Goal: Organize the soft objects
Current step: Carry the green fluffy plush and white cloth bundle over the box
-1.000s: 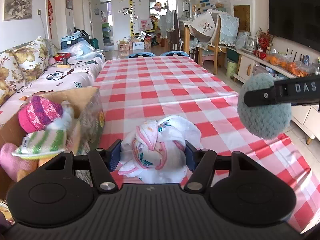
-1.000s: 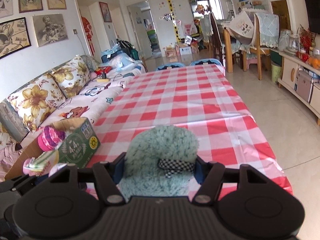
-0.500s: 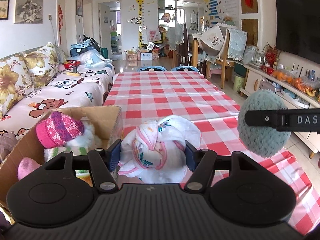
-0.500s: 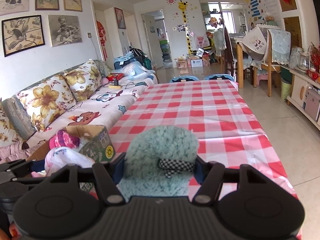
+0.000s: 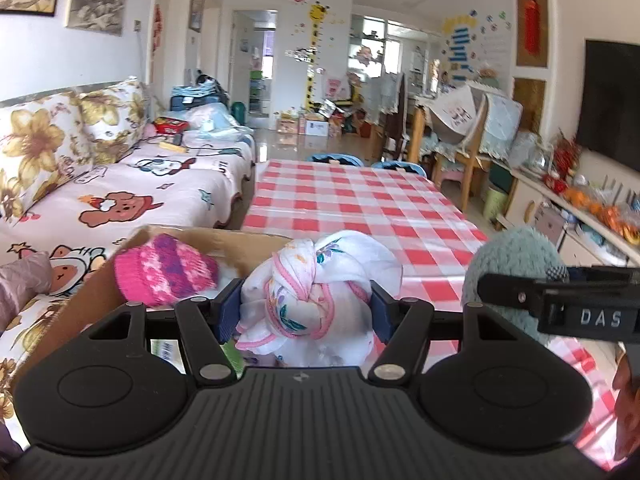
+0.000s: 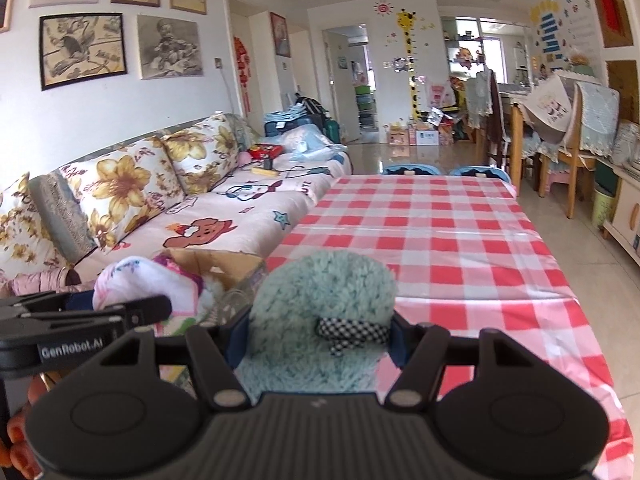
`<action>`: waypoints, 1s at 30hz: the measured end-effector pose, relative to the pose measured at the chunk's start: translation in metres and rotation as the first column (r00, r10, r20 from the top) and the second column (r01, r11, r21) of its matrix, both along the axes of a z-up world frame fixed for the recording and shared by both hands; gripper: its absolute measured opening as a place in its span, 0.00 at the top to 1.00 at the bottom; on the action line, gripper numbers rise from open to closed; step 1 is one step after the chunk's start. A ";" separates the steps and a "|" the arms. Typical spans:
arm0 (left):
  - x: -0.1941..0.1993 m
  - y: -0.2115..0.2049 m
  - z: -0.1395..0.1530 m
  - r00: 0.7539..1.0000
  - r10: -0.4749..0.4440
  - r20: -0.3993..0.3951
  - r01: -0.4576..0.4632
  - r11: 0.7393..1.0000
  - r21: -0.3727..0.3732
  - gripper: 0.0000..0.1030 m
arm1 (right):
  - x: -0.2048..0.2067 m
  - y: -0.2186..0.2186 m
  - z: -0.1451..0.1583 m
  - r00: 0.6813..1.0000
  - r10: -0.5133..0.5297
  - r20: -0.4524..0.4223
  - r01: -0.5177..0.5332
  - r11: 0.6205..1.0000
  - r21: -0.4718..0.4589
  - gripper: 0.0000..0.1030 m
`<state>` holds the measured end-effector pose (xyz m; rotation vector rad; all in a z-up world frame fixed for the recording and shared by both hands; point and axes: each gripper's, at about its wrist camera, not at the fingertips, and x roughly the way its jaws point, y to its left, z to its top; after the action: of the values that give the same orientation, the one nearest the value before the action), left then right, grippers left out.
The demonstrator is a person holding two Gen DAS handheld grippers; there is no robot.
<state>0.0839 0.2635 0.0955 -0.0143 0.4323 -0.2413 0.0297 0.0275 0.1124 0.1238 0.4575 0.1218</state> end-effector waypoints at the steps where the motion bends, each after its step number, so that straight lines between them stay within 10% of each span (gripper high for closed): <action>1: 0.001 0.003 0.001 1.000 0.010 0.000 -0.010 1.000 -0.009 0.23 | 0.003 0.003 0.001 1.000 0.005 0.001 -0.005 1.000 -0.002 0.37; 30: 0.037 0.041 -0.007 0.977 0.183 -0.106 -0.190 0.980 -0.061 0.24 | 0.118 0.072 0.006 0.978 0.207 0.003 -0.205 0.968 0.144 0.37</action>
<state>0.1207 0.3047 0.0886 -0.1361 0.5187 -0.0704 0.1473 0.1000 0.1180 0.2187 0.4732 0.3587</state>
